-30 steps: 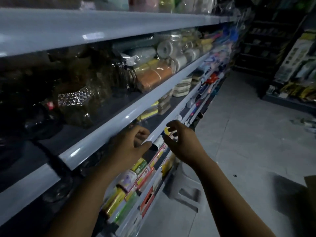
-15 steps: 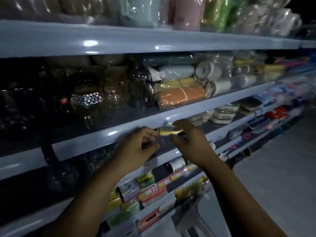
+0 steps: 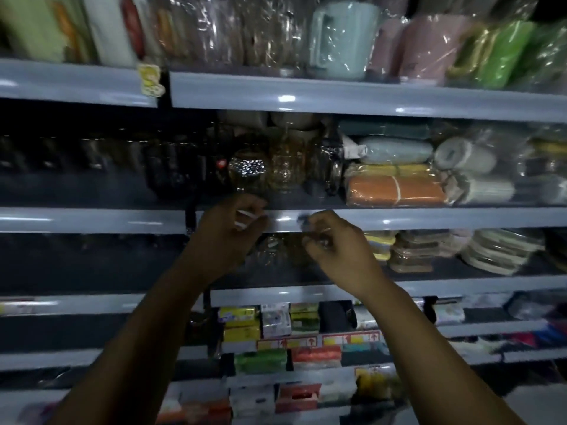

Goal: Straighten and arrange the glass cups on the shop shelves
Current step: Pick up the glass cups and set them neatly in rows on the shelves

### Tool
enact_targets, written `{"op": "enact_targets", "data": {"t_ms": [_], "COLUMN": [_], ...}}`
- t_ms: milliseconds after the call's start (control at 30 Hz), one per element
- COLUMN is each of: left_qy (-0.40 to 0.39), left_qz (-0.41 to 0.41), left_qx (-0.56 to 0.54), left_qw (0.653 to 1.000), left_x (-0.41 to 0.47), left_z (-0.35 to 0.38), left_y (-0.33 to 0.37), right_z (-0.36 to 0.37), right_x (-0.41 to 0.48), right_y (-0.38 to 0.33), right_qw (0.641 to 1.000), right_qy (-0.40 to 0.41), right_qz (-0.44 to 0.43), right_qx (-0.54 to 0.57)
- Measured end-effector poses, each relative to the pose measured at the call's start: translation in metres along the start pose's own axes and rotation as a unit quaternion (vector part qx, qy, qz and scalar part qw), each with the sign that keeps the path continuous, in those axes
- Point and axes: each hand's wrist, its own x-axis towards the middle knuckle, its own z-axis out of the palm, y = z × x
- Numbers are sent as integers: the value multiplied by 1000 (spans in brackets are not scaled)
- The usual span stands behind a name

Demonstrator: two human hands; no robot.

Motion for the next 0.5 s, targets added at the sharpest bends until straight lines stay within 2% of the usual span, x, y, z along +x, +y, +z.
{"op": "enact_targets", "data": {"t_ms": [133, 267, 367, 500], "left_qy": [62, 79, 60, 36], "left_qz": [-18, -48, -57, -52], "left_qx": [6, -13, -53, -21], "left_qw": [998, 996, 995, 998], "left_x": [10, 28, 45, 60], "left_z": [-22, -26, -22, -15], "left_y": [-16, -30, -34, -35], "right_z": [18, 28, 25, 18], "right_x": [16, 36, 55, 68], "right_y": [-21, -28, -24, -15], "right_qw": [1000, 1000, 995, 966], "right_qy": [0, 11, 91, 254], "right_qz": [-3, 8, 15, 44], "right_qx": [18, 26, 26, -31]}}
